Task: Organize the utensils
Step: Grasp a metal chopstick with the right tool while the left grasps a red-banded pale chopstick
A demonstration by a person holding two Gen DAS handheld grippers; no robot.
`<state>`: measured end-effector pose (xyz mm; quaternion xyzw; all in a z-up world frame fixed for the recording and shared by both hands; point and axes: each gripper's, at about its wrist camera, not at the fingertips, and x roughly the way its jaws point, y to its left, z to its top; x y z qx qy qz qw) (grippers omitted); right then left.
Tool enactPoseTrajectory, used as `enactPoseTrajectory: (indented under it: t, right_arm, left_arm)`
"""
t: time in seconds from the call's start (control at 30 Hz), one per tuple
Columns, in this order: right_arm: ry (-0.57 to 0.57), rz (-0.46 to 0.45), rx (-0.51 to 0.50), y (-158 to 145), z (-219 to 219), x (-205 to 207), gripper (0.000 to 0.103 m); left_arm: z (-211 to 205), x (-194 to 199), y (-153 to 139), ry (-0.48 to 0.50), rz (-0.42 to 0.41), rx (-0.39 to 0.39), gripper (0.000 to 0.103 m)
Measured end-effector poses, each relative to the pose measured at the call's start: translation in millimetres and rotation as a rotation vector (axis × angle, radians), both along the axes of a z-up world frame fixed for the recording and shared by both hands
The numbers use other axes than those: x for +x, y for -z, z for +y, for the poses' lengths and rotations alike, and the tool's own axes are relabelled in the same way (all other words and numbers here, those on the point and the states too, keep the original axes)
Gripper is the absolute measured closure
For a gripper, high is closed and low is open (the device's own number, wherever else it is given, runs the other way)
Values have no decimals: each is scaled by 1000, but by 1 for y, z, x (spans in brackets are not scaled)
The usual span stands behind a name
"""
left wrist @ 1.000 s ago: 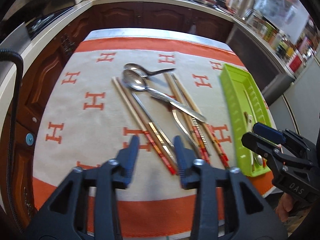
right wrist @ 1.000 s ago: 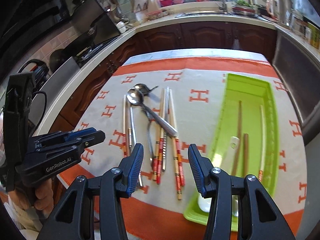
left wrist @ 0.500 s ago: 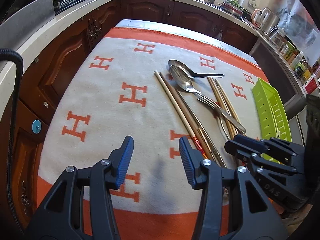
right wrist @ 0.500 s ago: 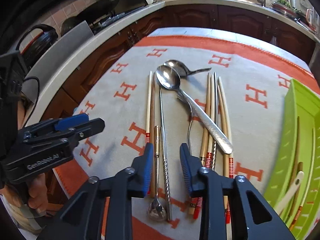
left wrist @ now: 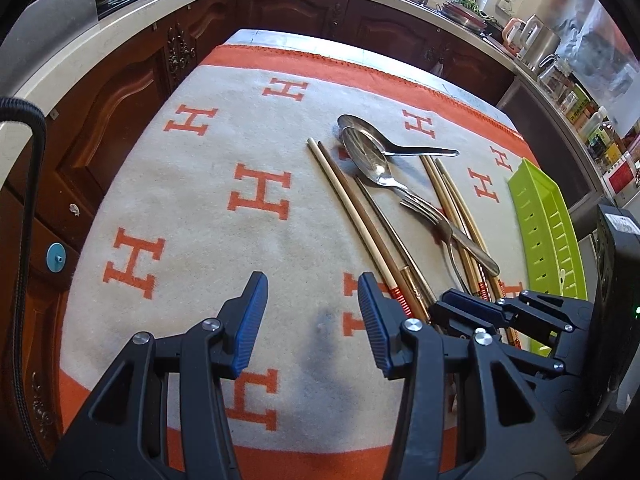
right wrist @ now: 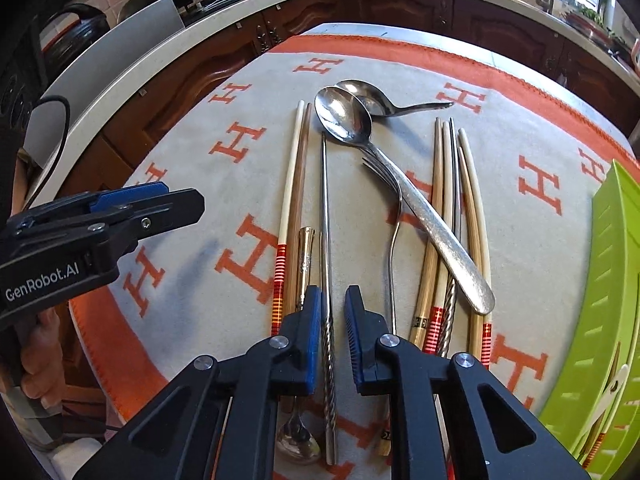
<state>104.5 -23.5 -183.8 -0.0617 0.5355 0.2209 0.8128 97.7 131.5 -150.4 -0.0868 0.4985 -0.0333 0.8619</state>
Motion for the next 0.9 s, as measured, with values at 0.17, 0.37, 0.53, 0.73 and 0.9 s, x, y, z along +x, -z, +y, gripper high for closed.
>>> enactPoseTrajectory:
  t: [0.17, 0.37, 0.53, 0.73, 0.9]
  right_arm:
    - [-15, -40, -22, -1, 5, -2, 90]
    - [77, 32, 94, 0, -13, 7, 97]
    - [117, 85, 202, -3, -30, 6, 97]
    - [130, 94, 285, -14, -45, 0, 98]
    - [133, 79, 313, -21, -54, -4, 98]
  left_arm:
    - [-4, 6, 5, 5, 16, -1, 59]
    - [-12, 16, 14, 7, 35, 6, 59]
    - [-24, 26, 19, 13, 45, 23, 59]
    - [-38, 35, 26, 20, 58, 55, 59]
    - [-46, 38, 29, 14, 54, 84, 59]
